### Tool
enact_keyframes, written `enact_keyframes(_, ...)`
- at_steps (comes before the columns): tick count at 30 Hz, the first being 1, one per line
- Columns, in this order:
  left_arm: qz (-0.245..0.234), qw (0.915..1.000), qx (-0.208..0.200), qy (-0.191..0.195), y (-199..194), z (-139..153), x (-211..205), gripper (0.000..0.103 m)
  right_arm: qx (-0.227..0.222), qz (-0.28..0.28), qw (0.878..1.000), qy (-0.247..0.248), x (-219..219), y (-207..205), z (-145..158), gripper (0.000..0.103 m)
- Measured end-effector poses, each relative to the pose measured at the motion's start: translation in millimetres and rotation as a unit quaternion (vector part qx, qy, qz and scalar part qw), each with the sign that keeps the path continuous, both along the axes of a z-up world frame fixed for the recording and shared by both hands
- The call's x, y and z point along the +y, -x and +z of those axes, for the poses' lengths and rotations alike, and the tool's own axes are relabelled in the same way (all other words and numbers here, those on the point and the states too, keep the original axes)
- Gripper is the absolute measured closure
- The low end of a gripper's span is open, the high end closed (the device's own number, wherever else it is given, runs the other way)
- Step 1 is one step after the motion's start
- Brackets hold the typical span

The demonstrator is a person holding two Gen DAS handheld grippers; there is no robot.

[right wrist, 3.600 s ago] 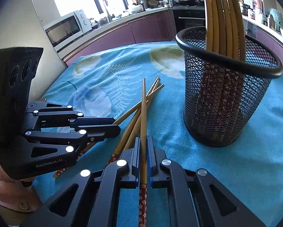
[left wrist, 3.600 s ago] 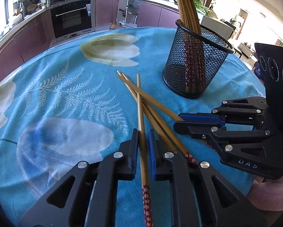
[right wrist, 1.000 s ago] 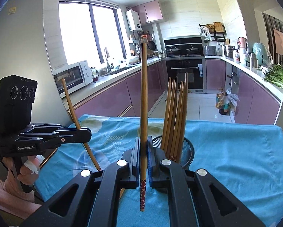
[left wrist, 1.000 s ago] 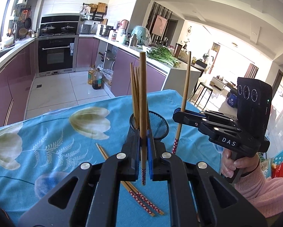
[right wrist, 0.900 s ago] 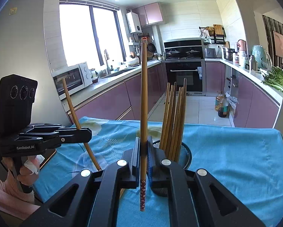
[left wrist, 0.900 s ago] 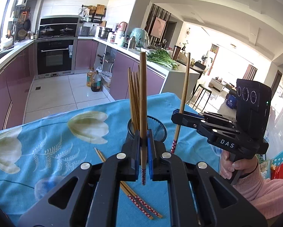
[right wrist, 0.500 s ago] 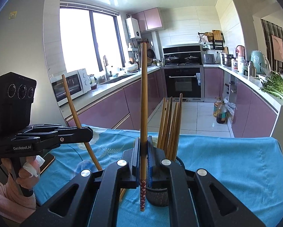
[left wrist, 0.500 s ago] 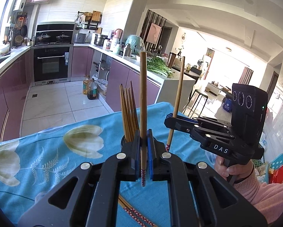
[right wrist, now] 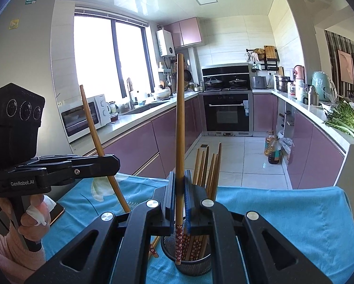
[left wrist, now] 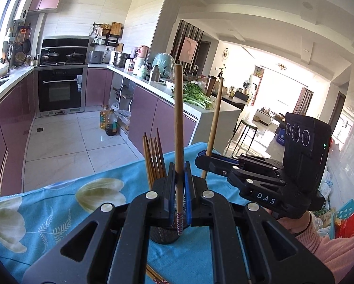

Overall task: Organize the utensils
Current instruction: 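Lower the left gripper's chopstick into the mesh holder while the right gripper inserts its chopstick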

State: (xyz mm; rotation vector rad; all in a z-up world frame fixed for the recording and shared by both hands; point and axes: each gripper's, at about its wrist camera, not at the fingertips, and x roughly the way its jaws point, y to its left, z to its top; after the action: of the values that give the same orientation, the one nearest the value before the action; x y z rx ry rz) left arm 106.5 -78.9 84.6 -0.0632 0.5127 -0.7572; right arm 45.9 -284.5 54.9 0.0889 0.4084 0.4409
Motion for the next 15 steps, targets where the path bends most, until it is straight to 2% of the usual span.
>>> enact_keyframes(15, 0.007, 0.9999, -0.003, -0.015, -5, -4, -20, 0.096, 0.012, -0.014, 1.000, -0.001, 3, -14, -9, 0.097)
